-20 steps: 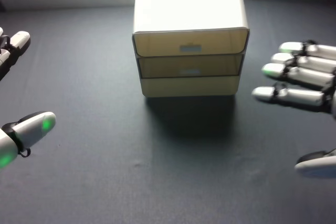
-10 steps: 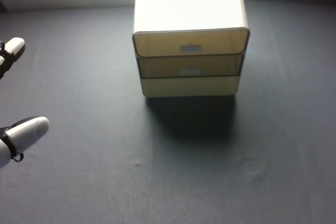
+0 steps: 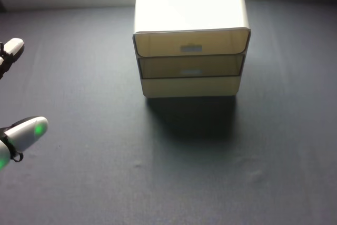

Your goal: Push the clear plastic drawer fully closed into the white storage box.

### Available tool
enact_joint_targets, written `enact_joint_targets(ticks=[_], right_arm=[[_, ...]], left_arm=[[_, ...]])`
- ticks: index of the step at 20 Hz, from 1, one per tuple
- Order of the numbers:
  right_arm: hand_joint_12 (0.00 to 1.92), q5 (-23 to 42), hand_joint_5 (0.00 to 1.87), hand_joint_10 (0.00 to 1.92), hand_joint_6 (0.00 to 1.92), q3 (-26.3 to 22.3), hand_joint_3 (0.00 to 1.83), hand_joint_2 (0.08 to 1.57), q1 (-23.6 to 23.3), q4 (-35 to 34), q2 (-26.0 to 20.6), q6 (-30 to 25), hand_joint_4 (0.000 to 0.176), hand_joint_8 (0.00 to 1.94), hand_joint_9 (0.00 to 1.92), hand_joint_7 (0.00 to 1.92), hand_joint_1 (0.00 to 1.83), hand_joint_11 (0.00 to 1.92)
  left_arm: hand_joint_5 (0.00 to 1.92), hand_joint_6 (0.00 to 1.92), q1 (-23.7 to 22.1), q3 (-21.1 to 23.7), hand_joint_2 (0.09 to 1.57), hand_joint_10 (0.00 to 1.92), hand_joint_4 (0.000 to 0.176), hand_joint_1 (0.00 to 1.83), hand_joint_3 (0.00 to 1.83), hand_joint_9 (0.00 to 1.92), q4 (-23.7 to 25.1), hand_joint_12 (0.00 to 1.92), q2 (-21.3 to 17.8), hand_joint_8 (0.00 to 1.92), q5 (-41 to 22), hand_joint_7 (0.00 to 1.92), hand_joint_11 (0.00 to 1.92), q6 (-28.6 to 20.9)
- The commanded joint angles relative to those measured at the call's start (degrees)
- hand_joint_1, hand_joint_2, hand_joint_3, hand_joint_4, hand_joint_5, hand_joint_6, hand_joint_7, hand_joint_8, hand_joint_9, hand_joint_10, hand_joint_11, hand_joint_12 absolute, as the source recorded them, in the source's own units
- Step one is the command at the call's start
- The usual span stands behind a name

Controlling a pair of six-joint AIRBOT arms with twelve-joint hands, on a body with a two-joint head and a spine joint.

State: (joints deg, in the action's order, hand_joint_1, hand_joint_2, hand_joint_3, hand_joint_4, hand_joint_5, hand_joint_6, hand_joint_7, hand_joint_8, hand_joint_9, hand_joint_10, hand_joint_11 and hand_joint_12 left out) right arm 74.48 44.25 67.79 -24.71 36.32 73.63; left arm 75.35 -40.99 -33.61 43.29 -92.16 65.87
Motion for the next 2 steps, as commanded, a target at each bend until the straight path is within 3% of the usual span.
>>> enact_joint_targets(ticks=[1, 2], right_arm=[[0.0, 8.77, 0.0, 0.0, 0.0, -0.4, 0.02, 1.24, 0.01, -0.59, -0.45, 0.0, 0.011, 0.0, 0.0, 0.0, 0.0, 0.0], [0.0, 9.65, 0.0, 0.0, 0.0, -0.68, 0.01, 1.23, 0.51, -0.92, -0.6, 0.0, 0.015, 0.0, 0.0, 0.0, 0.0, 0.0]], left_arm=[[0.0, 0.0, -0.1, -0.13, 1.15, 0.0, 0.176, 0.0, 0.01, 0.0, 0.47, 0.0, -0.41, 0.0, -7.15, 0.0, 0.0, -0.17], [0.0, 0.0, -0.1, -0.14, 1.15, 0.0, 0.176, 0.0, 0.01, 0.0, 0.47, 0.0, -0.41, 0.0, -7.15, 0.0, 0.0, -0.23]])
